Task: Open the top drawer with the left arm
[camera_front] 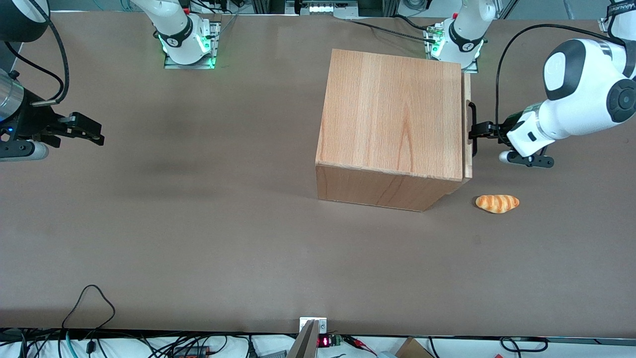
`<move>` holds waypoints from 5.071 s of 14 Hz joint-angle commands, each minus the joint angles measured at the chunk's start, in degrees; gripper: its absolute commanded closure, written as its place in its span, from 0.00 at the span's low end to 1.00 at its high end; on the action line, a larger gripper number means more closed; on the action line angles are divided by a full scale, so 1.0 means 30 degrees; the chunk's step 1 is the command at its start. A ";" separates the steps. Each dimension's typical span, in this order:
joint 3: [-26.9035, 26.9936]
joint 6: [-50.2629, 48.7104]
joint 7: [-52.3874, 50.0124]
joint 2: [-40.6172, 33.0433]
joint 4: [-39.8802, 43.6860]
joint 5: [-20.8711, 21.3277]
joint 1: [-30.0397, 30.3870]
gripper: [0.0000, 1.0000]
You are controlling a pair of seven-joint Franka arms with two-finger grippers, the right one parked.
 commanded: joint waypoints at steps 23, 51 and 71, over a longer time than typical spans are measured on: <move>0.0197 0.0190 0.4196 0.0337 0.0616 0.2546 0.4805 0.00; -0.2469 -0.4936 0.2883 0.0427 0.8585 0.2575 0.5893 0.00; 0.1574 -0.8452 -0.0076 -0.0277 1.1280 0.3835 -0.0992 0.00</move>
